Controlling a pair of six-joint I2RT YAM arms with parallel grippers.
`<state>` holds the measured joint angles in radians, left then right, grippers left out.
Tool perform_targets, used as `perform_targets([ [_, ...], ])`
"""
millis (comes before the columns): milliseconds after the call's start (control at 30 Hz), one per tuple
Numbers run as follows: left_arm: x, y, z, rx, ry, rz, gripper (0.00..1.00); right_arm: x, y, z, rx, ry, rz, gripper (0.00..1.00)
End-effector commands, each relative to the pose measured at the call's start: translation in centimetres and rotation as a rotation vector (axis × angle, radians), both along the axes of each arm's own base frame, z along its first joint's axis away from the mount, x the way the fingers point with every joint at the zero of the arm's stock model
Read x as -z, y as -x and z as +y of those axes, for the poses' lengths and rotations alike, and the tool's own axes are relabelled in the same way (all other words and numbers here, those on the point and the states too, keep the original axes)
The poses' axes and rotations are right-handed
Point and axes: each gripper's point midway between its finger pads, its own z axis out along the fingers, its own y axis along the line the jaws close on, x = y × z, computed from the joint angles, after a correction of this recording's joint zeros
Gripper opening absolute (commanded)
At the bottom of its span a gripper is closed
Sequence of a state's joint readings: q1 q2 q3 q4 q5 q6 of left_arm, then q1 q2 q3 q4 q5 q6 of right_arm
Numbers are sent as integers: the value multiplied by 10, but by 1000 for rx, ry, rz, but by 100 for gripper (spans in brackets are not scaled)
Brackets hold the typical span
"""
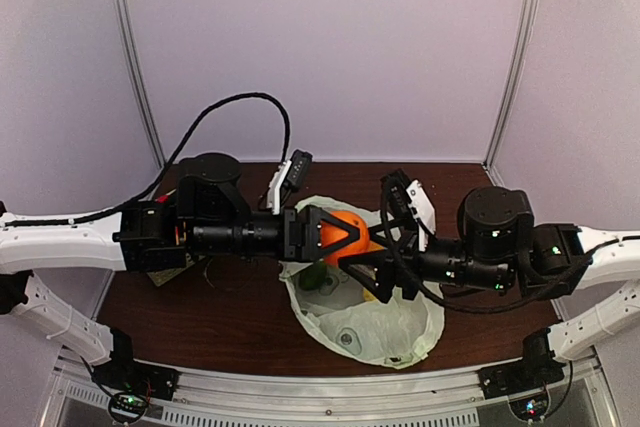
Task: Untie the knot of the plastic bag and take out the fruit
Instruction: Pass from the right arm to the left, then place the fake fruit in the bin.
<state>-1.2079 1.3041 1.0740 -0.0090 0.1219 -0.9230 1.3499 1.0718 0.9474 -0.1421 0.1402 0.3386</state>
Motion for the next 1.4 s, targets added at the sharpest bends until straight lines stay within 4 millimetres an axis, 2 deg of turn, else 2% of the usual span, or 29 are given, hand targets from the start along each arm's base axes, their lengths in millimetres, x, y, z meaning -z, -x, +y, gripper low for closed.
perform_targets([
  [0,-24,-1,-2,24,60,-30,62,-12,-3,-10,36,-25,-15,89],
  [33,-32,-4,0,19,66,-46,61,-14,-4,-14,49,-34,-15,93],
  [67,-33,-7,4,13,38,-53,61,-17,-5,-20,66,-45,-18,98],
  [167,-43,-27,20,-34,-20,-98,61,-18,-12,-40,137,-63,-17,99],
  [300,-49,-65,55,-125,-52,-119,60,-5,-26,-67,264,-26,-8,99],
  [400,-50,-98,91,-221,-85,-131,59,3,-27,-76,289,-14,7,99],
  [467,-44,-125,123,-314,-127,-131,59,8,-27,-80,298,-9,12,99],
  [533,-35,-143,150,-385,-162,-122,59,12,-28,-83,307,2,13,99],
  [633,-1,-168,195,-509,-254,-69,59,14,-30,-85,322,15,11,99],
  [700,32,-180,229,-602,-321,-16,58,15,-31,-86,334,21,10,99],
  [833,87,-188,295,-750,-389,99,55,16,-33,-90,350,23,15,99],
  [900,105,-184,322,-812,-424,135,55,18,-33,-91,352,30,18,99],
  [1167,135,-171,425,-1063,-505,210,54,27,-32,-95,356,45,32,99],
  [1233,142,-172,441,-1098,-519,226,53,28,-32,-95,356,45,37,99],
  [1367,148,-185,458,-1137,-543,218,53,29,-31,-95,357,42,45,99],
])
